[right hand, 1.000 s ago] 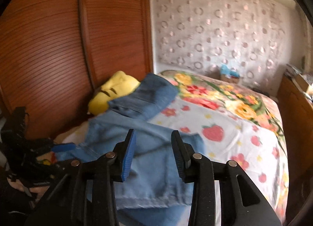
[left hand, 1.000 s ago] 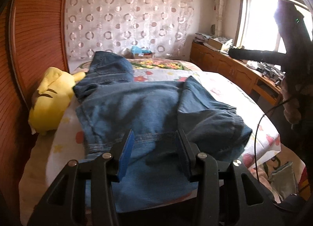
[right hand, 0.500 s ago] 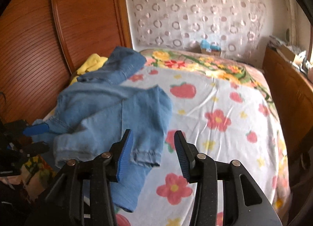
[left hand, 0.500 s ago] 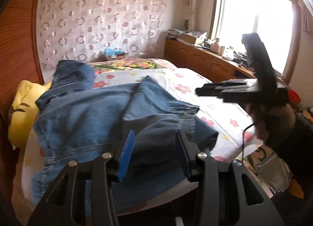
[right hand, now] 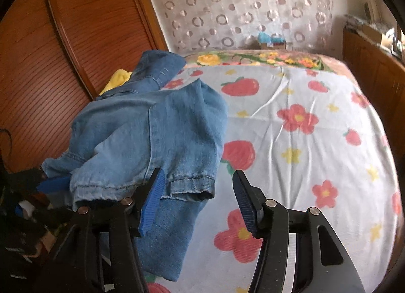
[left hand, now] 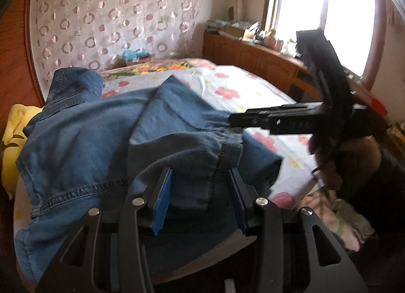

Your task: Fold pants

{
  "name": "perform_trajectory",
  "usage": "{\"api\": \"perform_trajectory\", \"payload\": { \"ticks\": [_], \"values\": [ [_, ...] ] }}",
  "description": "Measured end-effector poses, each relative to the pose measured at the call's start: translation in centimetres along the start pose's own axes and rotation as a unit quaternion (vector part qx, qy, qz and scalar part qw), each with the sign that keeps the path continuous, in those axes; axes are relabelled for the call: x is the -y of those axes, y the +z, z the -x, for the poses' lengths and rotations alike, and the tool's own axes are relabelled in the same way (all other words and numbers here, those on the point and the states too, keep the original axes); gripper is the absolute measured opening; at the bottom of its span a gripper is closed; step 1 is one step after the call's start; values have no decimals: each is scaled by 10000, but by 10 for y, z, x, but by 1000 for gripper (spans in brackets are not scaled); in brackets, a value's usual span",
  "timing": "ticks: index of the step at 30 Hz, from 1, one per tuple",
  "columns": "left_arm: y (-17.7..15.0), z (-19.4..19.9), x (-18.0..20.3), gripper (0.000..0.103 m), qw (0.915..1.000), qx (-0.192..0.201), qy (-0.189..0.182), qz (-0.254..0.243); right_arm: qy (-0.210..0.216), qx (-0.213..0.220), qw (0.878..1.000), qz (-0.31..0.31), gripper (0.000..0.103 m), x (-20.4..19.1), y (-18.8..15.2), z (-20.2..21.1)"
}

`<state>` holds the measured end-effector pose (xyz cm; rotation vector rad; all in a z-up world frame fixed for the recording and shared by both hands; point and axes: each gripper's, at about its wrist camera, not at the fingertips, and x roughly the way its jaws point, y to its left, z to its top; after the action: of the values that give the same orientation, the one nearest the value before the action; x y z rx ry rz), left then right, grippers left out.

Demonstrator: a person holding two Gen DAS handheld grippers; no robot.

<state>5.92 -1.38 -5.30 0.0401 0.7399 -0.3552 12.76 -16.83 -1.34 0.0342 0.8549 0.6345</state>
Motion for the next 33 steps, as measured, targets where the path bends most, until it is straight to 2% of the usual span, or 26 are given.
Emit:
{"api": "perform_trajectory", "payload": {
  "ticks": [3,4,5,6,7,8,9,11,12,16,22,28,31,33],
  "values": [
    [2,-6,2,42,9998,-12,62,-185,171,-89,9996,-198,57,6,0,-6],
    [2,-7,0,38,9998,-20,72,-202,264,-116,9993,-256,57,8,1,-7],
    [3,-10,-2,27,9997,-37,93,-202,373,-161,9987,-308,57,9,1,-8],
    [4,-11,-5,22,9998,-41,87,-179,453,-184,9982,-350,53,11,2,-9],
    [4,-11,-7,18,9998,-40,77,-157,580,-214,9973,-384,46,12,2,-10],
    [5,-10,-9,11,9999,-40,80,-133,719,-241,9963,-407,28,12,3,-10],
    [5,-10,-11,7,9999,-25,97,-121,779,-224,9960,-383,16,10,4,-8],
    [4,-5,-12,5,9998,29,132,-140,796,-174,9965,-199,9,1,7,-3],
    [3,-3,-12,4,9998,63,160,-137,701,-24,9975,-60,9,-5,10,5],
    [4,24,-20,3,9991,365,229,11,751,288,9964,270,8,-28,27,27],
    [0,64,-42,3,9965,721,339,252,1006,480,9894,932,8,-85,73,33],
    [-16,87,-71,3,9936,756,591,598,1093,544,9759,1808,7,-158,104,16],
    [-26,92,-81,3,9925,731,724,666,1180,446,9727,1949,6,-181,113,0],
    [-25,88,-90,3,9915,694,782,774,1074,336,9729,2021,6,-193,117,-17]
  ]
}}
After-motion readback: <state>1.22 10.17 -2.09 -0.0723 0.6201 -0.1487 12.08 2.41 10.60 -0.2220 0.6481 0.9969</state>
